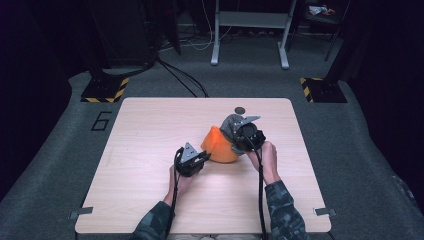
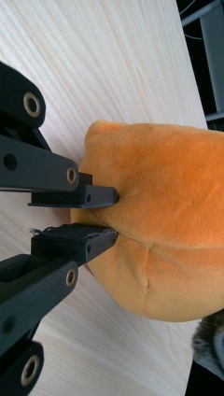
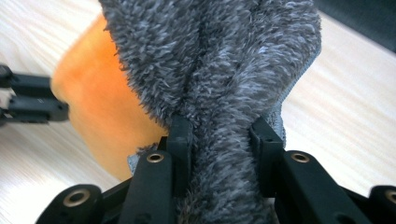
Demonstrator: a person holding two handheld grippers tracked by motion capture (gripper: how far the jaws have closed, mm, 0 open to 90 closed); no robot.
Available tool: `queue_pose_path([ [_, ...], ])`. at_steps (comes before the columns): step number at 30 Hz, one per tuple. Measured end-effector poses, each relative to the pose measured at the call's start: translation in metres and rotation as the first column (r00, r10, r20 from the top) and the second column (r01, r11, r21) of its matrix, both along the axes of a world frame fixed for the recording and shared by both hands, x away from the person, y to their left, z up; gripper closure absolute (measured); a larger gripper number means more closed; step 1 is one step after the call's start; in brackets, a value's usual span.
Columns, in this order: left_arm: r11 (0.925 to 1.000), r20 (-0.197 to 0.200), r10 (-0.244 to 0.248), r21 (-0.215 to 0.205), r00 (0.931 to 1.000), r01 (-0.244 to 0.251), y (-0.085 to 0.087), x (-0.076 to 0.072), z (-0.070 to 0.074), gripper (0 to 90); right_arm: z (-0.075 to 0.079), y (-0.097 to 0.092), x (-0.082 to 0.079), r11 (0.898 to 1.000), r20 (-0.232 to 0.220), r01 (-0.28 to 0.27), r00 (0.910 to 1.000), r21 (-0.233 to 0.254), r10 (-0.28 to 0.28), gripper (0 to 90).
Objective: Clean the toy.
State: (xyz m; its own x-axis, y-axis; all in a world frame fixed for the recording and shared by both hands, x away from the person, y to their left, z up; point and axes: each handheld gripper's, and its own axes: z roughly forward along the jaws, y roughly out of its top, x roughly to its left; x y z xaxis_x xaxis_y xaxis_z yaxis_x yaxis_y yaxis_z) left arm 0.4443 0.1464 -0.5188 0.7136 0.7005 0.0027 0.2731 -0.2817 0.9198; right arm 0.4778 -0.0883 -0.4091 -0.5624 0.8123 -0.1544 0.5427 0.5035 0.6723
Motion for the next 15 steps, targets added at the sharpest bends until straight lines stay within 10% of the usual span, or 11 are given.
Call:
queue_pose_path([
  [15,1.0,-0.006,-0.003,0.0,1.0,0.003,-0.001,-0.003,0.0,80.0,0.006,0.032,-0.006,0.996,0.022,-0.08,0.9965,-0.033,0.081,66.6],
])
